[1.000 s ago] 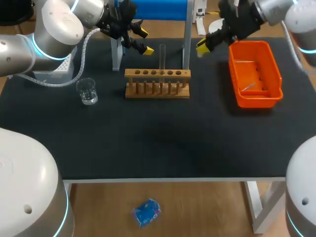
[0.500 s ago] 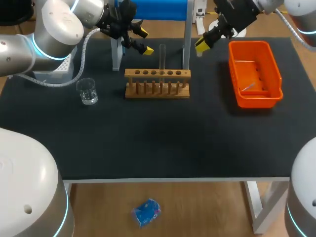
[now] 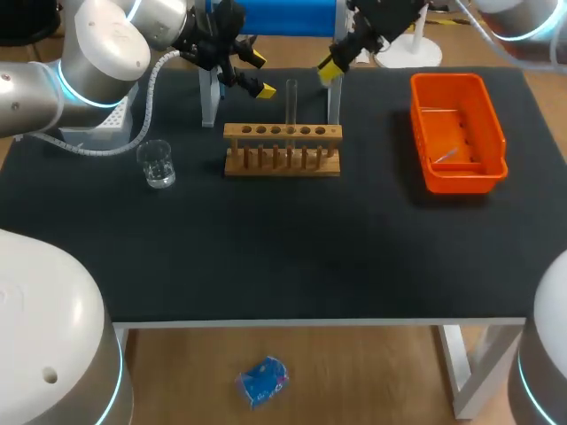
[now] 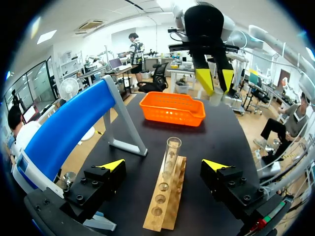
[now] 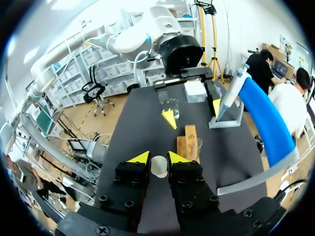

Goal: Invert the test tube, pick up the pipette, mount the tip to pipette, aspirate from beaker and dispense into the tube, eject the tip, return the pipette, and cap with the stopper.

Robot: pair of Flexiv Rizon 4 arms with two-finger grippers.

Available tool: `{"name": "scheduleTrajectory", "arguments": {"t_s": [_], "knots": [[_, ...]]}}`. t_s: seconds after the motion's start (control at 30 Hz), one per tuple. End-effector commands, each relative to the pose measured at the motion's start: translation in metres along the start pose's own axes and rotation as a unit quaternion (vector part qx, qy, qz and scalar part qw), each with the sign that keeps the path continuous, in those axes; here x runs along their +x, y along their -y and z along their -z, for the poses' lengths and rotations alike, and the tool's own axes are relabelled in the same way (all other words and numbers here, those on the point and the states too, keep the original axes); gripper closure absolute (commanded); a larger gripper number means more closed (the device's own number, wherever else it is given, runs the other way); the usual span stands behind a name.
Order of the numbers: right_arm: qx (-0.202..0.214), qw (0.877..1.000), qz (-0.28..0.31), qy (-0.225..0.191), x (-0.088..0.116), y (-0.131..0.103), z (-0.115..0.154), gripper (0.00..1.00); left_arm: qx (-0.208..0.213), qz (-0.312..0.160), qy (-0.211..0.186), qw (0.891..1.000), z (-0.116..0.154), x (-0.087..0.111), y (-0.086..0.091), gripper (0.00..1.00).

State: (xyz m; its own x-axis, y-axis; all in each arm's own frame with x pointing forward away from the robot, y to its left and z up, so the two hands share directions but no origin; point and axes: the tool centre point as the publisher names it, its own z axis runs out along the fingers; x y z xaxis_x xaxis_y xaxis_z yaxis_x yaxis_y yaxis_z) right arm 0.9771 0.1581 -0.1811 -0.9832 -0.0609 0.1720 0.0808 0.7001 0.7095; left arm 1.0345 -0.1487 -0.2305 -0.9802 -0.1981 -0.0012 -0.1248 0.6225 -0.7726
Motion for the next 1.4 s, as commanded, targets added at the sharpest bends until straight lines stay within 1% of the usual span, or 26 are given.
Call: {"name": "scheduleTrajectory", "arguments": {"t_s": [0.03, 0.3, 0.37, 0.53, 0.6, 0.77, 0.8, 1.27, 1.4], "knots": [[-0.002, 1.0, 0.012, -0.016, -0.013, -0.005, -0.012, 1.0, -0.001, 0.0, -0.001, 1.0, 0.0, -0.001, 0.0, 0.0], [-0.016, 0.999, 0.044, 0.001, -0.026, -0.013, -0.025, 1.0, -0.001, 0.0, -0.001, 1.0, 0.0, -0.001, 0.0, 0.0], [-0.015, 0.999, 0.049, 0.011, -0.029, -0.014, -0.027, 1.0, -0.001, 0.0, -0.001, 1.0, 0.0, -0.001, 0.0, 0.0], [-0.031, 0.997, 0.063, 0.03, -0.033, -0.015, -0.032, 1.0, -0.001, 0.0, -0.001, 1.0, 0.0, -0.001, 0.0, 0.0], [-0.031, 0.996, 0.067, 0.04, -0.034, -0.015, -0.033, 1.0, -0.001, 0.0, -0.001, 1.0, 0.0, -0.001, 0.0, 0.0], [-0.049, 0.993, 0.075, 0.08, -0.036, -0.015, -0.029, 1.0, -0.001, 0.0, -0.001, 1.0, 0.0, -0.001, 0.0, 0.0], [-0.059, 0.992, 0.076, 0.084, -0.036, -0.015, -0.026, 1.0, -0.001, 0.0, -0.001, 1.0, 0.0, -0.001, 0.0, 0.0], [-0.059, 0.992, 0.076, 0.084, -0.036, -0.015, -0.026, 1.0, -0.001, 0.0, -0.001, 1.0, 0.0, -0.001, 0.0, 0.0], [-0.06, 0.991, 0.08, 0.087, -0.039, -0.015, -0.028, 1.0, -0.001, 0.0, -0.001, 1.0, 0.0, -0.001, 0.0, 0.0]]}}
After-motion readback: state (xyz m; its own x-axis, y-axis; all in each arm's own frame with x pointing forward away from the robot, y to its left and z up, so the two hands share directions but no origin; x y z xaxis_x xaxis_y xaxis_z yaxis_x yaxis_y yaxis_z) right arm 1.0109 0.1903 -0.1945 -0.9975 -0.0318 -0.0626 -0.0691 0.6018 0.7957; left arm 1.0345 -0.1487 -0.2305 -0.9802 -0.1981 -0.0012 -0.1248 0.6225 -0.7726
